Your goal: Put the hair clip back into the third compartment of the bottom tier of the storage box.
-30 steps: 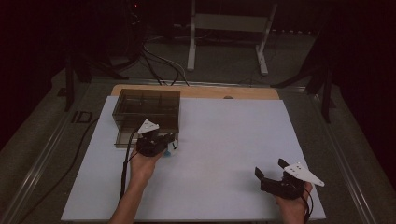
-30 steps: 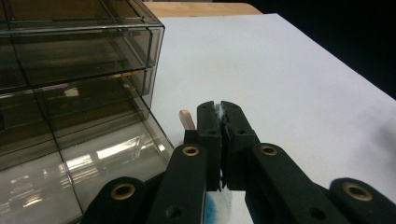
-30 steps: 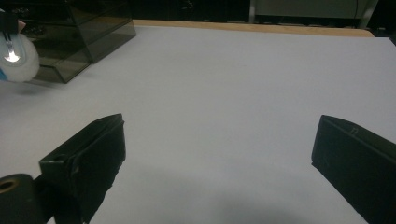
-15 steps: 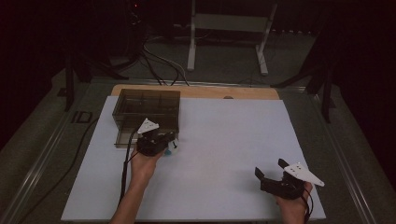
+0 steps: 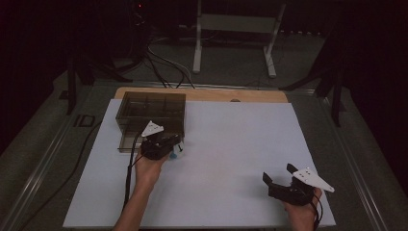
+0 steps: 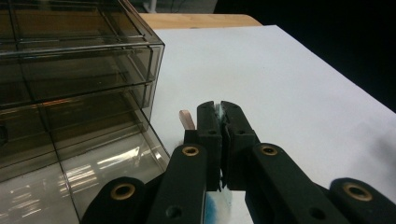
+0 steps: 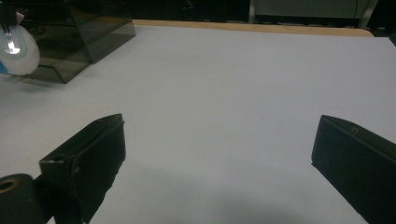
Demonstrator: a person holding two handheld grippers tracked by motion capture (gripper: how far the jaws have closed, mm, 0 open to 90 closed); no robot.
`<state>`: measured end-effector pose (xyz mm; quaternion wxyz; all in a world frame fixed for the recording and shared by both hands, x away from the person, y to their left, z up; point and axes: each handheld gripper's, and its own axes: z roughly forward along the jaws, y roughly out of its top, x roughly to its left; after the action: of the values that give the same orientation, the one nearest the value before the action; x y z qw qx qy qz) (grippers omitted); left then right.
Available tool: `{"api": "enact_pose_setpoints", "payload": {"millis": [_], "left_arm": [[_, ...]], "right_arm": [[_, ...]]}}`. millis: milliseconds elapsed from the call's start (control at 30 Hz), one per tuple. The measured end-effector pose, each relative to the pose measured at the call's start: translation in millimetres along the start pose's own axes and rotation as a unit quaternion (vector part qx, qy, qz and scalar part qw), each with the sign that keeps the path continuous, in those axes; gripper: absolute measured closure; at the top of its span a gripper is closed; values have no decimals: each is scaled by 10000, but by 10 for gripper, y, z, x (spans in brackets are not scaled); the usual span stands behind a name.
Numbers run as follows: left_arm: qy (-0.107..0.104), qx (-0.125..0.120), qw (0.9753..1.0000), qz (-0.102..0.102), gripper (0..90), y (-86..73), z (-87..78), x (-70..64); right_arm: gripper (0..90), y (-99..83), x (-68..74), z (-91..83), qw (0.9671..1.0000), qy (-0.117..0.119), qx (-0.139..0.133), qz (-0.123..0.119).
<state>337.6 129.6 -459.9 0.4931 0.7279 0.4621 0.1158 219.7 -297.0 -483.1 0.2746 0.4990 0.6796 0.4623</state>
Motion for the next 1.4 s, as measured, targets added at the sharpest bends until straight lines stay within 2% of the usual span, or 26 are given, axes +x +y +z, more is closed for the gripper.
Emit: {"api": "enact_pose_setpoints", "payload": {"millis": [900, 1400], "left_arm": [[68, -88, 9999, -47, 895, 110, 28, 7], [293, -230, 9993, -92, 895, 123, 25, 58]], "right_arm": [[29, -1, 3, 7, 10000, 14, 12, 6], [29, 0, -2, 2, 10000, 11, 13, 7]]}}
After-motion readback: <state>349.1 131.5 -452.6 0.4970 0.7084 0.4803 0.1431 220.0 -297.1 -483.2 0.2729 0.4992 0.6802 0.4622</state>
